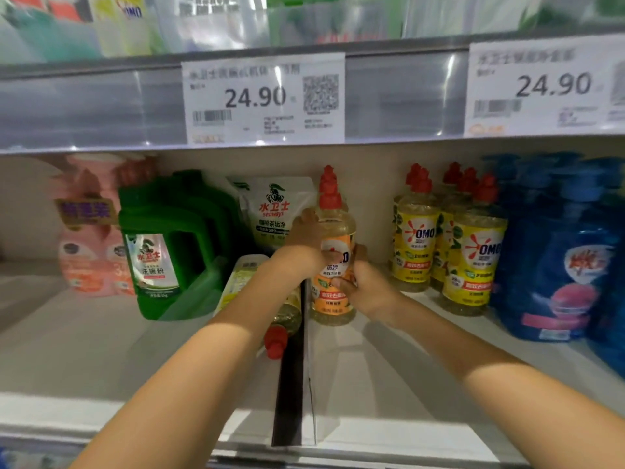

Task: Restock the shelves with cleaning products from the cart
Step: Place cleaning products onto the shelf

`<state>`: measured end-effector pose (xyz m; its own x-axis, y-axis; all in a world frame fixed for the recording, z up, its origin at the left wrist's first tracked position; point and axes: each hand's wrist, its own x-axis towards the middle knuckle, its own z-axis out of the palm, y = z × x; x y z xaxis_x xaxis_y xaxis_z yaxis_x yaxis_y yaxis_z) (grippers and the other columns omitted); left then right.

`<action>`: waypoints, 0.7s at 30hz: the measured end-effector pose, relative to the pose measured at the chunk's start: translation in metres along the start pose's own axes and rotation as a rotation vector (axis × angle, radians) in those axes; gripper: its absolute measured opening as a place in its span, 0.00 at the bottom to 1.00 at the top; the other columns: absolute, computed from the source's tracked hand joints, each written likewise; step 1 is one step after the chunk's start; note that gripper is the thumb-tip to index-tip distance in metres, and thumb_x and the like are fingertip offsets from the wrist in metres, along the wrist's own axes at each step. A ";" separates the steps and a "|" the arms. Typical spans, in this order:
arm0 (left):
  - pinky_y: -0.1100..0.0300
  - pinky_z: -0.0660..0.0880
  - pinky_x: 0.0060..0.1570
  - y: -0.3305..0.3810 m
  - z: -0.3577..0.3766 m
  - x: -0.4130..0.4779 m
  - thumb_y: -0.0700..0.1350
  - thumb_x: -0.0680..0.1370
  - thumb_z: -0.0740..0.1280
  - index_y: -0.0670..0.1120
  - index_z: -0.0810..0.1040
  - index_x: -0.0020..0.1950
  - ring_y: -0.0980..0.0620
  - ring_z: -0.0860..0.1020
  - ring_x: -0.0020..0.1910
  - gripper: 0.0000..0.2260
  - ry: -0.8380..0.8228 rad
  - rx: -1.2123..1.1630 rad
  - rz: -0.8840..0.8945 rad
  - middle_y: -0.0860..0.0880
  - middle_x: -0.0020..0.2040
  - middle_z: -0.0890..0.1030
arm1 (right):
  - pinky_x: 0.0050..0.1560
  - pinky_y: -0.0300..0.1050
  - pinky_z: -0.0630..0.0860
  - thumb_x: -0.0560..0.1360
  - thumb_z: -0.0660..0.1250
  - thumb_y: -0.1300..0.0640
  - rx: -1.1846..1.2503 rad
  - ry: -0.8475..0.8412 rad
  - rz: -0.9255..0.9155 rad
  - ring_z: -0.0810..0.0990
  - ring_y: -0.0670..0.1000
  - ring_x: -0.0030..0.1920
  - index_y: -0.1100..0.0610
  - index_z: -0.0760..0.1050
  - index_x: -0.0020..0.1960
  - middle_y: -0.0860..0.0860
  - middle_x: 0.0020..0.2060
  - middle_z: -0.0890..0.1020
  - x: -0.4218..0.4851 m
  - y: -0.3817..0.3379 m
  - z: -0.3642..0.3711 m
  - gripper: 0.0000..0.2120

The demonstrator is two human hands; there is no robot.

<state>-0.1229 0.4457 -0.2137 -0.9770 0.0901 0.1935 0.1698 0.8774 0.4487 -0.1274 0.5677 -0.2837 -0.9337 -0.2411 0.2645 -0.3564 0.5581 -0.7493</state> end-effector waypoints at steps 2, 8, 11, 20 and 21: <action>0.56 0.64 0.64 -0.002 0.002 0.005 0.47 0.76 0.69 0.39 0.55 0.73 0.44 0.63 0.69 0.33 0.019 0.008 0.004 0.41 0.70 0.62 | 0.44 0.25 0.71 0.79 0.60 0.69 0.000 -0.020 0.008 0.71 0.51 0.57 0.64 0.58 0.70 0.55 0.60 0.71 0.005 0.002 0.001 0.21; 0.55 0.69 0.56 -0.007 0.007 0.018 0.46 0.75 0.71 0.42 0.55 0.72 0.39 0.70 0.63 0.33 0.049 -0.072 -0.046 0.39 0.69 0.58 | 0.56 0.37 0.73 0.80 0.58 0.66 -0.003 0.023 0.055 0.70 0.58 0.67 0.63 0.55 0.72 0.61 0.67 0.67 0.020 0.006 0.006 0.22; 0.53 0.70 0.59 -0.010 0.009 0.023 0.45 0.76 0.70 0.43 0.56 0.72 0.38 0.71 0.61 0.31 0.066 -0.108 -0.043 0.38 0.68 0.57 | 0.64 0.50 0.70 0.80 0.60 0.64 -0.034 0.056 0.089 0.70 0.61 0.66 0.62 0.53 0.75 0.62 0.68 0.68 0.026 0.007 0.008 0.27; 0.53 0.70 0.60 -0.006 0.013 0.017 0.45 0.77 0.69 0.44 0.53 0.75 0.38 0.70 0.64 0.33 0.091 -0.135 -0.067 0.38 0.71 0.56 | 0.66 0.52 0.70 0.80 0.62 0.63 0.009 0.032 0.059 0.71 0.60 0.67 0.64 0.56 0.71 0.61 0.66 0.69 0.019 0.000 0.005 0.24; 0.54 0.69 0.61 -0.005 0.013 0.015 0.46 0.77 0.68 0.43 0.51 0.75 0.39 0.69 0.66 0.34 0.081 -0.102 -0.087 0.38 0.73 0.54 | 0.66 0.52 0.70 0.79 0.63 0.62 0.004 0.012 0.068 0.70 0.59 0.67 0.64 0.57 0.71 0.61 0.66 0.69 0.016 -0.001 0.005 0.24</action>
<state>-0.1397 0.4487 -0.2242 -0.9756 -0.0259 0.2182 0.1016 0.8276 0.5521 -0.1413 0.5593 -0.2815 -0.9561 -0.1934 0.2200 -0.2920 0.5694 -0.7685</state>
